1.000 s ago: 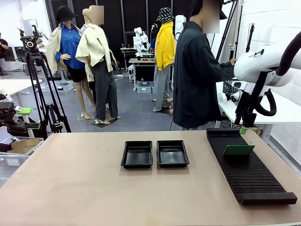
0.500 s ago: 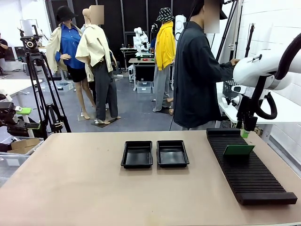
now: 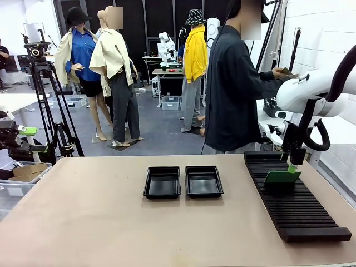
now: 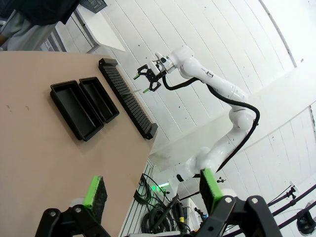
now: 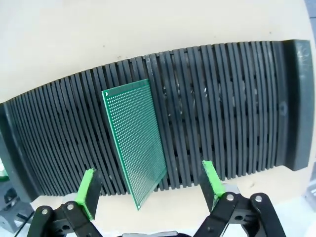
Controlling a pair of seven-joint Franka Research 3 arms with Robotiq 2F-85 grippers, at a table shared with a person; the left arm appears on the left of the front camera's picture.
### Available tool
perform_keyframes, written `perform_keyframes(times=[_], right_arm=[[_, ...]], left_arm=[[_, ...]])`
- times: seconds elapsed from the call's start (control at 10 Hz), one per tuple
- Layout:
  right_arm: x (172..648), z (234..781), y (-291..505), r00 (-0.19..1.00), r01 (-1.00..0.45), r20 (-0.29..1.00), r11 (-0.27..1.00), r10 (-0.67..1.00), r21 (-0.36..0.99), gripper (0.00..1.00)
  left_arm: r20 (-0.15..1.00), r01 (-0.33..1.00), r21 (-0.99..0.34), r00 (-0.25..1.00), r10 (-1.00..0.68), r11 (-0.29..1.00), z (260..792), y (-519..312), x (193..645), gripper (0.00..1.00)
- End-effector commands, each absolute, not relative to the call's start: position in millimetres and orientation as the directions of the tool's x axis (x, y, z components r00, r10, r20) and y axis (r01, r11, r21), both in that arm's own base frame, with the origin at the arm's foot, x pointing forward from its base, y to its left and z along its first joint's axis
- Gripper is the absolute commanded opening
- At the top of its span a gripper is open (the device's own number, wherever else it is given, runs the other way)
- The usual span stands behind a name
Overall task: Inspect and transfer BCBs to ESD trays.
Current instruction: Pick up the Blank PCB from the PCB Rack and place it in the left ESD tray.
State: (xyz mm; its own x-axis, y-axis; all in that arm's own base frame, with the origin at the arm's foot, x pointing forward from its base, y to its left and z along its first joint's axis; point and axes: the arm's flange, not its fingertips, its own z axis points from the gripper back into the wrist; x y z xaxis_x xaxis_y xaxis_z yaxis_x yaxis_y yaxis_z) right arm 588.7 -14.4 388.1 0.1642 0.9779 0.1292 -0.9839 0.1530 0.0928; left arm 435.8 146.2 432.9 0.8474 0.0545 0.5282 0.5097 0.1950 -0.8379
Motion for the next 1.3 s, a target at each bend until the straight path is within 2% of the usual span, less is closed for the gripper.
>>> perform_keyframes(times=[0.0,0.8,0.9,1.0,1.2], right_arm=[[588,376,-16,0.152,-0.987,0.122,0.145,0.981,0.063,1.00],[593,356,-1,0.102,-0.995,0.120,0.098,0.988,0.033,1.00],[593,356,0,0.100,-0.995,0.118,0.097,0.988,0.033,0.97],[593,357,-1,0.103,-0.994,0.112,0.100,0.988,0.033,0.88],[593,359,0,0.108,-0.994,0.111,0.105,0.988,0.036,0.58]], left_arm=[[0.525,0.506,-0.840,0.849,0.059,0.194,435,147,435,1.00],[0.525,0.506,-0.840,0.849,0.059,0.194,435,147,435,1.00],[0.525,0.506,-0.840,0.849,0.059,0.194,435,147,435,1.00],[0.525,0.506,-0.840,0.849,0.059,0.194,435,147,435,1.00],[0.525,0.506,-0.840,0.849,0.059,0.194,435,147,435,1.00]])
